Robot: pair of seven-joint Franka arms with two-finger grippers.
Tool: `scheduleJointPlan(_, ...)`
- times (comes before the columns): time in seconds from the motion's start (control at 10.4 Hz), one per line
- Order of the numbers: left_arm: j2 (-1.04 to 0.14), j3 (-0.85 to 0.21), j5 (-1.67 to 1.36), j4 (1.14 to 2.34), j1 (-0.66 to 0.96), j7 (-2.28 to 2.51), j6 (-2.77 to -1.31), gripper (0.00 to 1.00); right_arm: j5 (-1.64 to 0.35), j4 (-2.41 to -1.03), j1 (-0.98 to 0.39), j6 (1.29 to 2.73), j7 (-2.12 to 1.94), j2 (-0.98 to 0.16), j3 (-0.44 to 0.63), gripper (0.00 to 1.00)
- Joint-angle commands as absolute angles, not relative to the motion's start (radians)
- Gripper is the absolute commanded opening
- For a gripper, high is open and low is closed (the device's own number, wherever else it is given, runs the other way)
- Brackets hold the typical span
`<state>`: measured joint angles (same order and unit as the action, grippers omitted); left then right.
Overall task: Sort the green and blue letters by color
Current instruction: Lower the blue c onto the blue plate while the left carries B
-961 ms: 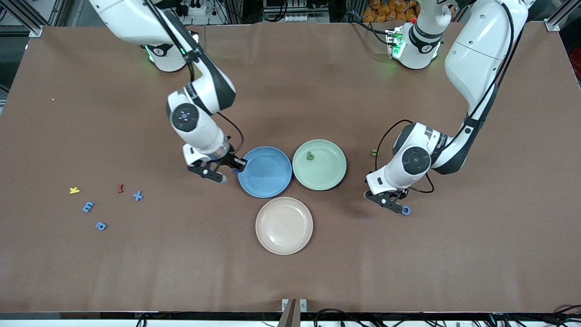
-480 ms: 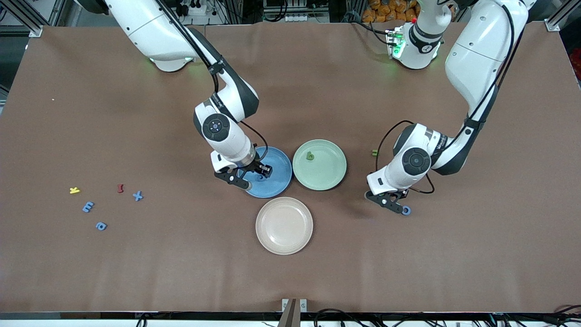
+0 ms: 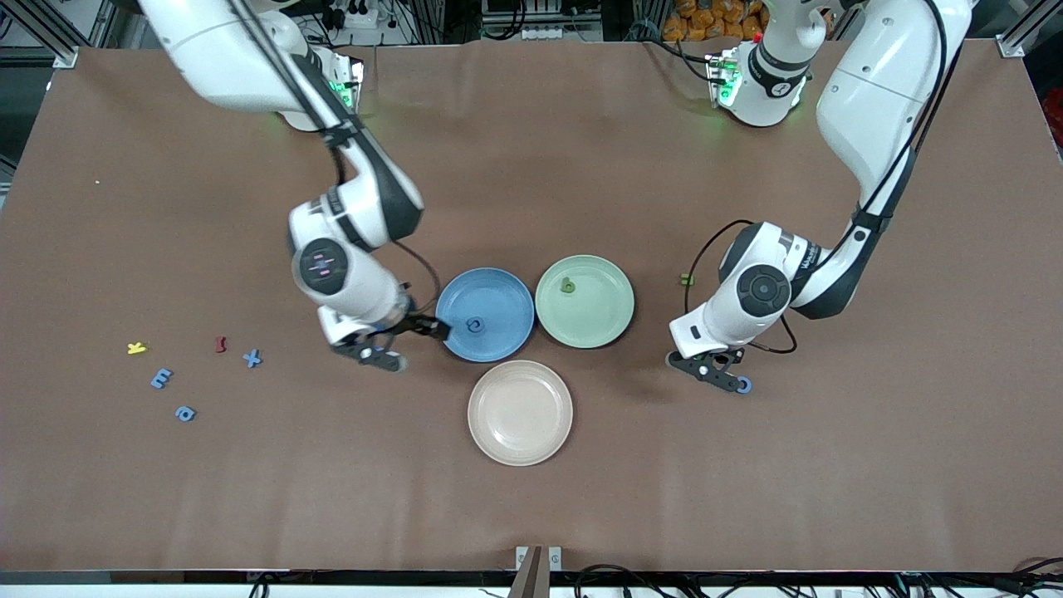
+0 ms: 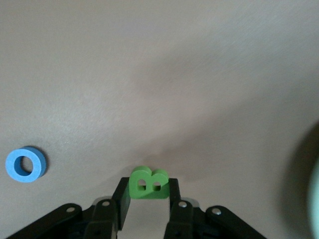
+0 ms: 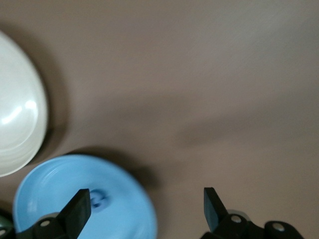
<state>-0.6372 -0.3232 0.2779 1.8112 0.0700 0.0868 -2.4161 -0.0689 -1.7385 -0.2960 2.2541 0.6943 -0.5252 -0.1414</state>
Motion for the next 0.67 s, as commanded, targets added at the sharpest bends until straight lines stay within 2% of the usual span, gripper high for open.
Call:
scheduleJointPlan(0.0, -0.572, -0.429, 0.194, 1.778, 0.087, 0.274, -2.324, 0.00, -0.019, -1.759, -0.122, 2.183, 0.409, -0.472, -0.156, 1.00)
scheduleJointPlan(0.1, -0.580, -0.455, 0.195, 1.778, 0.112, 0.373, -2.324, 0.00, -0.014, -1.759, -0.067, 2.184, 0.264, -0.472, -0.156, 1.00)
scheduleJointPlan(0.29, -0.601, -0.454, 0.198, 1.775, 0.213, 0.548, -2.324, 0.00, 0.008, -1.759, 0.027, 2.190, -0.020, -0.482, -0.155, 1.00)
scheduleJointPlan(0.38, -0.617, -0.448, 0.210, 1.767, 0.254, 0.616, -2.324, 0.03, 0.035, -1.761, 0.073, 2.191, -0.128, -0.485, -0.155, 1.00)
scheduleJointPlan(0.58, -0.621, -0.431, 0.212, 1.763, 0.291, 0.640, -2.324, 0.03, 0.075, -1.767, 0.156, 2.197, -0.310, -0.495, -0.155, 1.00)
